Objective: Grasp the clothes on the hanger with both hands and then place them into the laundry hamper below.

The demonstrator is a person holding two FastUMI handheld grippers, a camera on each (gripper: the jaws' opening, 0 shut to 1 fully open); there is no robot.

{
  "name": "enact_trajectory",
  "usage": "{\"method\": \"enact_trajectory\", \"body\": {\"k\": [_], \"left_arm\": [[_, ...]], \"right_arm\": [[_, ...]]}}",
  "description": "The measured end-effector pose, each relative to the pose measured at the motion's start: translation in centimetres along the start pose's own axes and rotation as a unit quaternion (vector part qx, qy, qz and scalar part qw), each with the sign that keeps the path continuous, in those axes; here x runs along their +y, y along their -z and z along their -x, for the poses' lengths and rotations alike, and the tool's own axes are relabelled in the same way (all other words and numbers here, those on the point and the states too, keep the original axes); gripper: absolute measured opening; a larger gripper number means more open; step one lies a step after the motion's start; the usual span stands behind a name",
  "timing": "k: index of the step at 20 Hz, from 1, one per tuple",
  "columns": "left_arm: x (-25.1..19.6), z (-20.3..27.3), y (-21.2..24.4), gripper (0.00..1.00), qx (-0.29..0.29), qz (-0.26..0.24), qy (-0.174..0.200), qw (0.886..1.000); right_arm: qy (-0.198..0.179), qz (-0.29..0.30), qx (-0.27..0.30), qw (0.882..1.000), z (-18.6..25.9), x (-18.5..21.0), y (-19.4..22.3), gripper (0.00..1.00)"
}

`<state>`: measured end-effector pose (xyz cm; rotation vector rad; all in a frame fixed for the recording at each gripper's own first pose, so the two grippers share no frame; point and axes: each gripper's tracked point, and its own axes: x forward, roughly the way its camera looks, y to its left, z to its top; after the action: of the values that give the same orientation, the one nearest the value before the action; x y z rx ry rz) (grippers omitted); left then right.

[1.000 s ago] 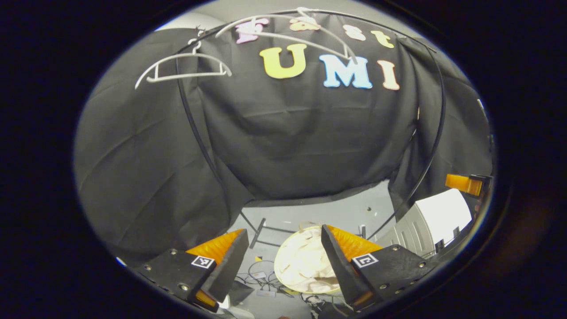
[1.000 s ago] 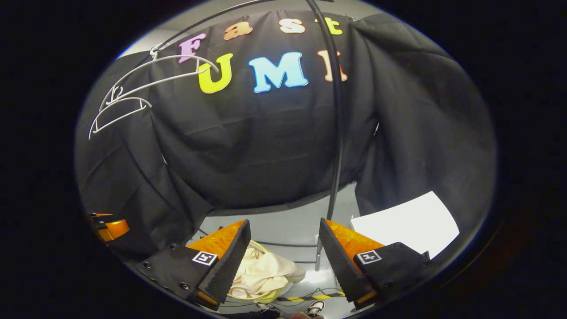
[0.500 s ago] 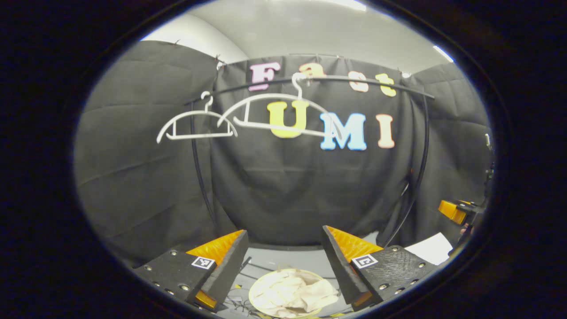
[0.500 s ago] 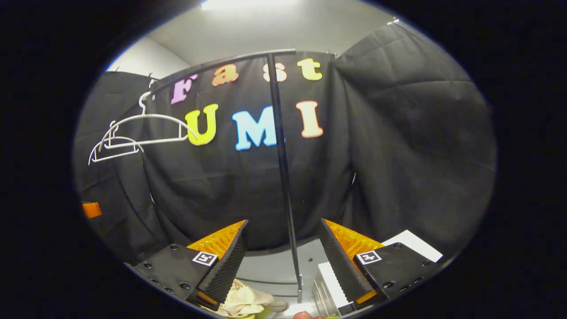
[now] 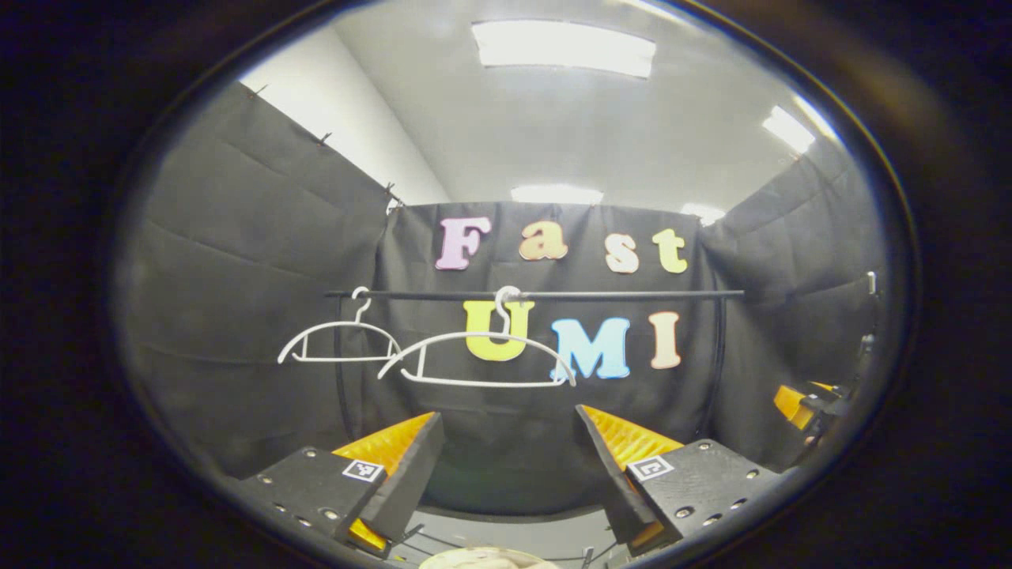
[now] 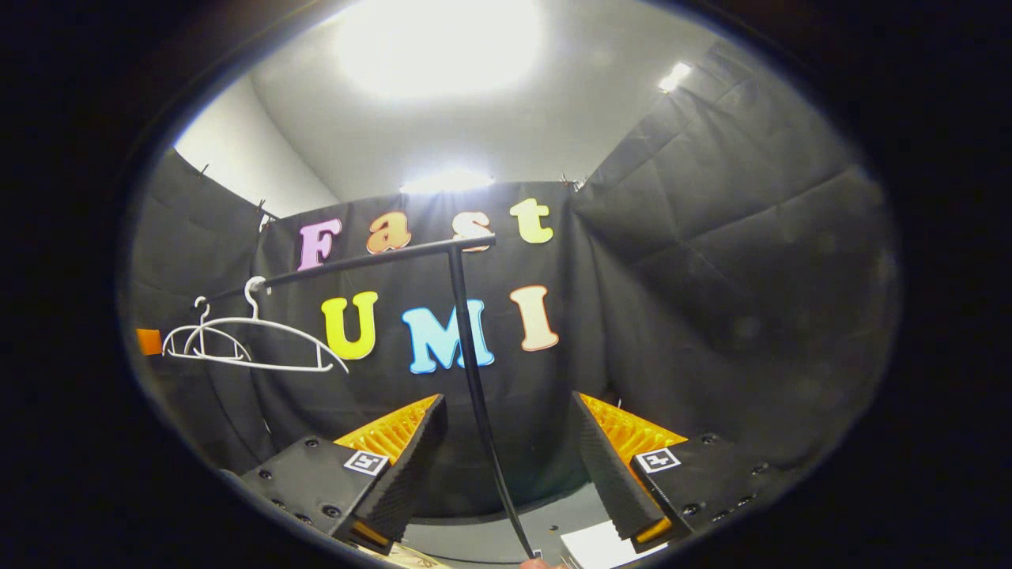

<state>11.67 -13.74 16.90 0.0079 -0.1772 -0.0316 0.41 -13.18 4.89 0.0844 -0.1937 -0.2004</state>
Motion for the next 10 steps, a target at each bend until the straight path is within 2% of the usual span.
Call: {"method": "enact_trajectory", "body": {"k": [4, 5, 6, 7, 9, 10], "left_arm": [[1.6, 2.3, -0.1, 0.96, -0.016, 0.002, 0.003, 1.000], [2.4, 2.2, 0.4, 0.95, -0.011, -0.004, -0.004, 1.000], [3.0, 1.7, 1.5, 0.95, 0.002, -0.009, -0.005, 1.000], [3.3, 1.3, 2.7, 0.95, 0.017, -0.011, -0.002, 1.000], [3.9, 0.4, 4.4, 0.95, 0.035, -0.010, -0.003, 0.999], [4.1, 0.3, 5.2, 0.96, 0.044, -0.008, -0.003, 0.999]], "right_arm": [[0.002, 0.005, 0.020, 1.000, 1.4, 1.5, 1.7, 0.98], [0.002, 0.010, 0.030, 0.999, 1.5, 1.9, 2.3, 0.92], [-0.002, 0.016, 0.038, 0.999, 1.7, 2.3, 2.7, 0.92], [-0.004, 0.023, 0.043, 0.999, 1.9, 2.7, 3.1, 0.98], [-0.005, 0.033, 0.052, 0.998, 1.9, 3.6, 4.1, 0.98], [-0.005, 0.037, 0.058, 0.998, 2.0, 4.1, 4.6, 0.92]]}}
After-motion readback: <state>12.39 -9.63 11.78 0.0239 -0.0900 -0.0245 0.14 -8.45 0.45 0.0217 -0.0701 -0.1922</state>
